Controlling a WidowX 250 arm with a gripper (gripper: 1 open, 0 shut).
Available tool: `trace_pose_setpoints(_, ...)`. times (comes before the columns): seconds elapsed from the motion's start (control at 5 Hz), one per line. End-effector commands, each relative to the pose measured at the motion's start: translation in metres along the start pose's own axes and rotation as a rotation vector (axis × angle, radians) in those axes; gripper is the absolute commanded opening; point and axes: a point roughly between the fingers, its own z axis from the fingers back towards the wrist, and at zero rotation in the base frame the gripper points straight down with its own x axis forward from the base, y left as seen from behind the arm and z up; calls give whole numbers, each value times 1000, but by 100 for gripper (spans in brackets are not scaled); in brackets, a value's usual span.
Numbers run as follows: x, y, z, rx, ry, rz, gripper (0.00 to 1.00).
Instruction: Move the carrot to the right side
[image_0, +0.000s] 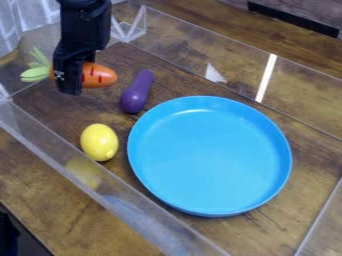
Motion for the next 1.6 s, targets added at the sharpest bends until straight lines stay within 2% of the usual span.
trace_pose_setpoints(0.0,8,-2,15,50,-16,37,0)
trace_pose_setpoints(0.2,26,-8,20,64,-26,48,0)
trace_pose_setpoints(0.4,49,-29,39,82,-43,-27,0)
trace_pose_setpoints(0.6,63,-45,61,108,-55,-94,0)
trace_pose_setpoints(0.8,86,-70,72,119,-73,-205,0)
trace_pose_setpoints(1.0,107,-92,70,126,-83,-248,0)
trace_pose_setpoints(1.2,130,-108,61,132,-90,-284,0)
trace_pose_setpoints(1.4,137,-108,52,135,-87,-327,0)
